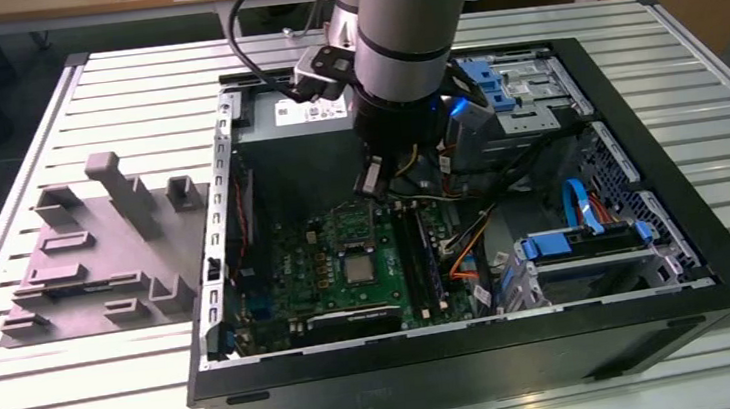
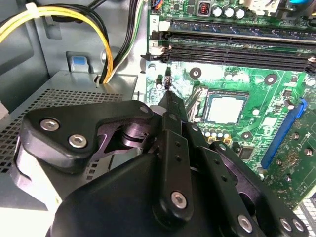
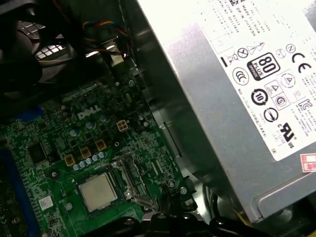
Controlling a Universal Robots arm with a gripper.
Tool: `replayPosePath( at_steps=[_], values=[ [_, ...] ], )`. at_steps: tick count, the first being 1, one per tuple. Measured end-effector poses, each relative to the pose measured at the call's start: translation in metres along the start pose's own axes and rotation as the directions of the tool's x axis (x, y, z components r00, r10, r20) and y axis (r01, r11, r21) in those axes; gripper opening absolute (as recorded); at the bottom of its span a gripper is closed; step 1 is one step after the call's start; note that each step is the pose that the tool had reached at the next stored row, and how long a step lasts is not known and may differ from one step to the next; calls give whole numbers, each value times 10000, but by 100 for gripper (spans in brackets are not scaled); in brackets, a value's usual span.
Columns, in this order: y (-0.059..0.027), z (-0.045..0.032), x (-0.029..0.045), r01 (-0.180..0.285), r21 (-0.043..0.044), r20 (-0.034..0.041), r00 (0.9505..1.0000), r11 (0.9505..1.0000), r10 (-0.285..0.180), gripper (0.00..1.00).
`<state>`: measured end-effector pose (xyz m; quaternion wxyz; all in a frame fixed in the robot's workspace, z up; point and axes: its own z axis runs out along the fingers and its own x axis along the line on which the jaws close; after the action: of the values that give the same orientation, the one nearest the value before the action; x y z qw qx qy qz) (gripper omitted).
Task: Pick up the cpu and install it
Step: 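Close the cpu cover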
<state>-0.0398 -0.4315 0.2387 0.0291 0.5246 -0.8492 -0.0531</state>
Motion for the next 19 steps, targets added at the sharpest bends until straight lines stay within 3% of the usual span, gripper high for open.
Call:
replayPosePath(
  at_steps=[7,19],
  values=[
    [4,-15,2,598,-6,-74,9982,9982,-598,11],
    [14,-46,4,821,-9,-98,9966,9966,-821,11]
  ],
)
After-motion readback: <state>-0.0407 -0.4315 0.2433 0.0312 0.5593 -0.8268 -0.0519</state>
